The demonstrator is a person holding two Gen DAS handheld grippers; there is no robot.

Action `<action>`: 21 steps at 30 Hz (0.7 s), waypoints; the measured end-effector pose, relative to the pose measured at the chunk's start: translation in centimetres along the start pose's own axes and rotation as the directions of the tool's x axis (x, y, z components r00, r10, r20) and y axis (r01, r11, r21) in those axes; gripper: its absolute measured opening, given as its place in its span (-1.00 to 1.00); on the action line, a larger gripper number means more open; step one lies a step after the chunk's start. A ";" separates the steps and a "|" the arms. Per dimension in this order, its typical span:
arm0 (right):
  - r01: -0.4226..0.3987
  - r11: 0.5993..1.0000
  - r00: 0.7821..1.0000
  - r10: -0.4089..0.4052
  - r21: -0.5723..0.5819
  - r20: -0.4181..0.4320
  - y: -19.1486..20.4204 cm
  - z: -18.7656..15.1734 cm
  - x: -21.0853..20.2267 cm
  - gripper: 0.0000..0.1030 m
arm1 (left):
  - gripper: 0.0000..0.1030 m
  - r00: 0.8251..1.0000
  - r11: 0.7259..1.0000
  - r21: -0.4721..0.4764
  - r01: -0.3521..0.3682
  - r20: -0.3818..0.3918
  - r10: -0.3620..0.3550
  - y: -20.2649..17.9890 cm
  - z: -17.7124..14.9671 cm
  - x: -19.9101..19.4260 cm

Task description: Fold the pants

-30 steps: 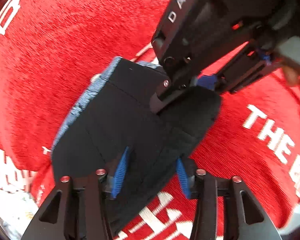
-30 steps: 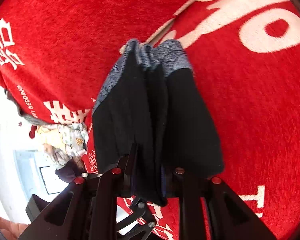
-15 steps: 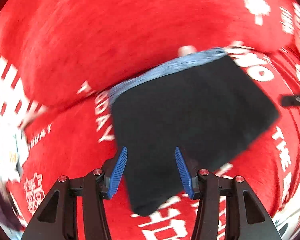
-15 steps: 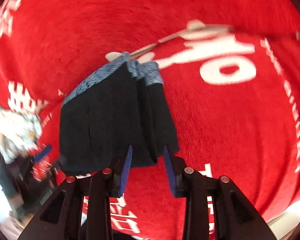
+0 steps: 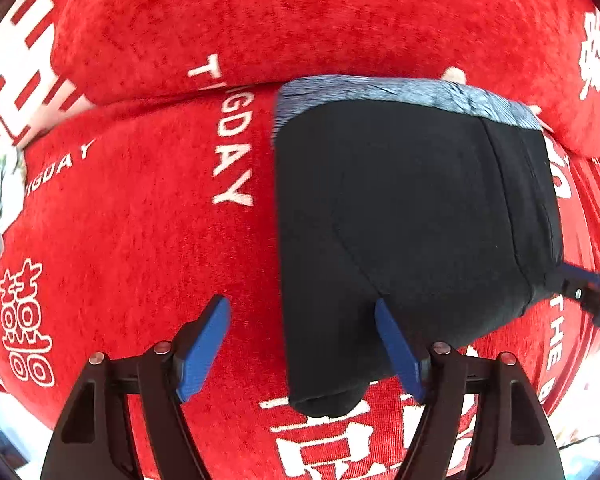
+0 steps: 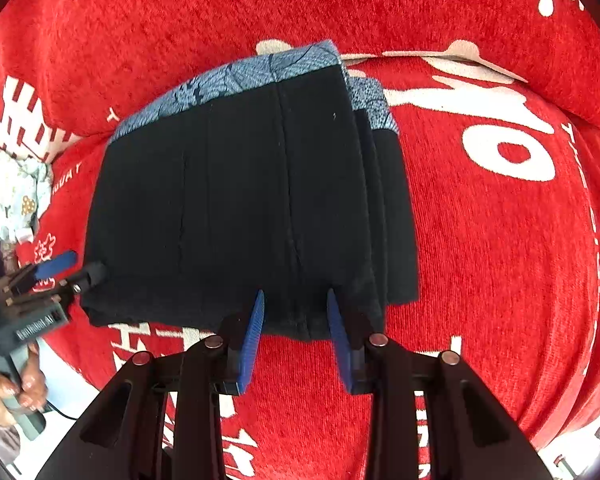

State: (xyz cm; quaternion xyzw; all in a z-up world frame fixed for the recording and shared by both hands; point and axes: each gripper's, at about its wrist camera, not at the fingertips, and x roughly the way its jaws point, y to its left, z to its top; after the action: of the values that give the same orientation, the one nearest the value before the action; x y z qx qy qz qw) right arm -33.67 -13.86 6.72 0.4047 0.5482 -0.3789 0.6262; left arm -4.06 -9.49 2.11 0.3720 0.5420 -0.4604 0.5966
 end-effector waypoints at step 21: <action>-0.033 0.999 0.999 0.033 0.037 0.025 0.5 -0.3 -2.8 0.03 | 0.87 0.999 0.999 -0.029 -0.015 -0.048 0.014 0.6 0.7 0.7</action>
State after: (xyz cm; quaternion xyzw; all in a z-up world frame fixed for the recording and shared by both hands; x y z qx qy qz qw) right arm -33.63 -13.29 9.57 0.4207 0.5266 -0.3835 0.6314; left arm -3.26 -10.01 1.47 0.3782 0.5599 -0.4391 0.5922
